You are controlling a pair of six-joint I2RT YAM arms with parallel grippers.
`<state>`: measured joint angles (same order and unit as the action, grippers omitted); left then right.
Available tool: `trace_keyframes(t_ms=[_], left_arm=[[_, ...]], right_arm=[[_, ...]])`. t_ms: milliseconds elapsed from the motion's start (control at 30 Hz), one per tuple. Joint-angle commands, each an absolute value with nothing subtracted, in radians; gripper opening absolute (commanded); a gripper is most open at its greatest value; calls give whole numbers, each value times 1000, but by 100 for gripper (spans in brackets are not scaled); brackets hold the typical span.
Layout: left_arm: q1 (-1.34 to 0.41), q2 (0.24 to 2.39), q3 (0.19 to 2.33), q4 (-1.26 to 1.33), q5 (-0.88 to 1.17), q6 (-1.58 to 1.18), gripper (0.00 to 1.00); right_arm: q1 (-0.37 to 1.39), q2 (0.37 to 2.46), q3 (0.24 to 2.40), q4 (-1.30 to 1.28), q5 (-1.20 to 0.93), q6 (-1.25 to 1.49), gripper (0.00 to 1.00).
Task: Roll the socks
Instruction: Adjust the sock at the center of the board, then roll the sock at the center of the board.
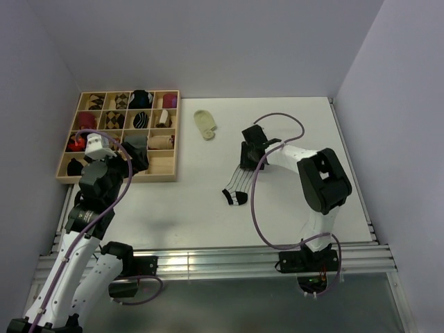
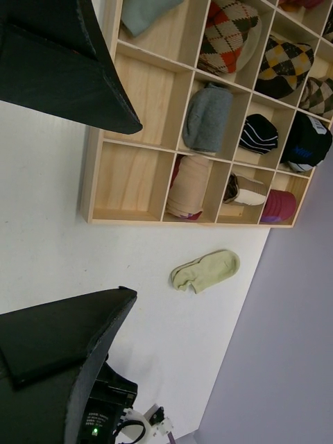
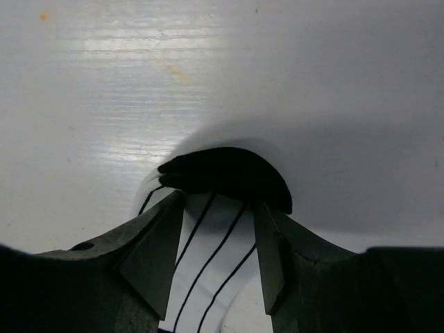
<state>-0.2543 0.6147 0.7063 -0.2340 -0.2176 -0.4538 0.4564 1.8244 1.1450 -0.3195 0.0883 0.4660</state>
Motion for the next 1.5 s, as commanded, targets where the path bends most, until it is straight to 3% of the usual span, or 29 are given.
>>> trace_keyframes(t_ms=[0, 233, 567, 967, 1467], left_arm=[[-259, 618, 698, -213, -216, -439, 99], [-259, 624, 696, -210, -209, -440, 99], [-259, 640, 699, -210, -203, -446, 99], [-259, 649, 698, -206, -196, -446, 99], [-259, 657, 696, -206, -193, -448, 99]], right_arm=[[451, 1839, 1143, -284, 67, 462, 52], [436, 1712, 1011, -280, 156, 496, 52], [679, 1421, 922, -267, 276, 295, 68], [1038, 1509, 922, -383, 409, 247, 69], [1134, 1715, 1002, -445, 532, 268, 63]])
